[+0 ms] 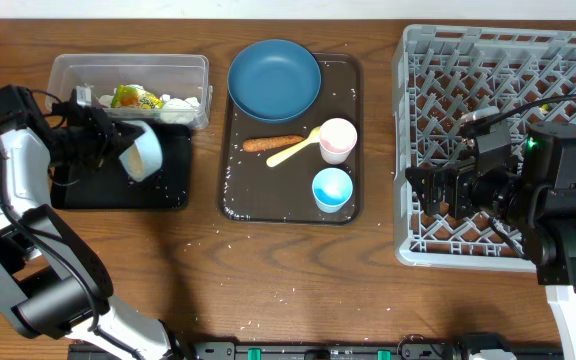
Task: Sort waste into correct bins and load items into the dishwasher rack
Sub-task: 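Tip the rice bowl over the black tray to pour out rice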
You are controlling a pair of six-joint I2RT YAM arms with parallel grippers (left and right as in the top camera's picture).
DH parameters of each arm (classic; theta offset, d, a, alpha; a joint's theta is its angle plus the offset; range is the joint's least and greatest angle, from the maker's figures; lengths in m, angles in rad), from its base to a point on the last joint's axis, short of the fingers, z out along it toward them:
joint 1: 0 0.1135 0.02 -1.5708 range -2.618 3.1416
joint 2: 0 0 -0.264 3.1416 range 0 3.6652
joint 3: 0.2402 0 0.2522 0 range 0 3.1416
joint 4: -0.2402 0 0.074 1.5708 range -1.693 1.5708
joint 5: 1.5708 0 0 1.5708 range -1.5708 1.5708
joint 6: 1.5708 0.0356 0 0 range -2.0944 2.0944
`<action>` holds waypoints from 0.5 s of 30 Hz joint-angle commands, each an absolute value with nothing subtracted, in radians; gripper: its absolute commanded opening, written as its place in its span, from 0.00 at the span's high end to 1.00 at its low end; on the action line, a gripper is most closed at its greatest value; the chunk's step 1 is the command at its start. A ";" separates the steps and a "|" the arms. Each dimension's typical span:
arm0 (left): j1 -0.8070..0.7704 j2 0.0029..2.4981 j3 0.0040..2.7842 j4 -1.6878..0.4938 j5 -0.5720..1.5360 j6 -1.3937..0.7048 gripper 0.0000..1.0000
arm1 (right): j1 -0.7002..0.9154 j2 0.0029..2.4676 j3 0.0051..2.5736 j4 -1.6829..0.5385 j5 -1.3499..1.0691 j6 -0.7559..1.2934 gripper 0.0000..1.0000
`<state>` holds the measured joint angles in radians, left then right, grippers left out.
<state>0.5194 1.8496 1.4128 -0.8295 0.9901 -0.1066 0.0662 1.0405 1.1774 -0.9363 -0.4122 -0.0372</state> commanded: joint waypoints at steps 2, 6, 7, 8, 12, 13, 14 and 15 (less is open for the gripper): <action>0.559 1.875 1.404 -0.826 1.172 -0.082 0.94 | 0.086 1.041 1.196 -0.944 -0.423 -0.030 0.01; 0.598 1.886 1.404 -0.817 1.264 -0.082 0.94 | 0.086 1.041 1.196 -0.943 -0.423 -0.030 0.01; 0.607 1.891 1.404 -0.817 1.283 -0.082 0.94 | 0.086 1.041 1.196 -0.943 -0.423 -0.030 0.01; 0.616 1.896 1.404 -0.817 1.298 -0.082 0.94 | 0.086 1.041 1.196 -0.944 -0.423 -0.030 0.01; 0.650 1.924 1.404 -0.811 1.357 -0.082 0.94 | 0.086 1.041 1.196 -0.942 -0.423 -0.030 0.01; 0.657 1.937 1.404 -0.805 1.386 -0.082 0.94 | 0.086 1.041 1.196 -0.942 -0.422 -0.031 0.01; 0.664 1.950 1.404 -0.801 1.419 -0.082 0.94 | 0.086 1.041 1.196 -0.942 -0.423 -0.031 0.01; 0.670 1.967 1.404 -0.793 1.456 -0.082 0.94 | 0.086 1.041 1.196 -0.943 -0.423 -0.030 0.01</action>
<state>0.6525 1.9270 1.4128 -0.8017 1.3144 -0.0998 0.0662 1.0405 1.1774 -0.9428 -0.4126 -0.0368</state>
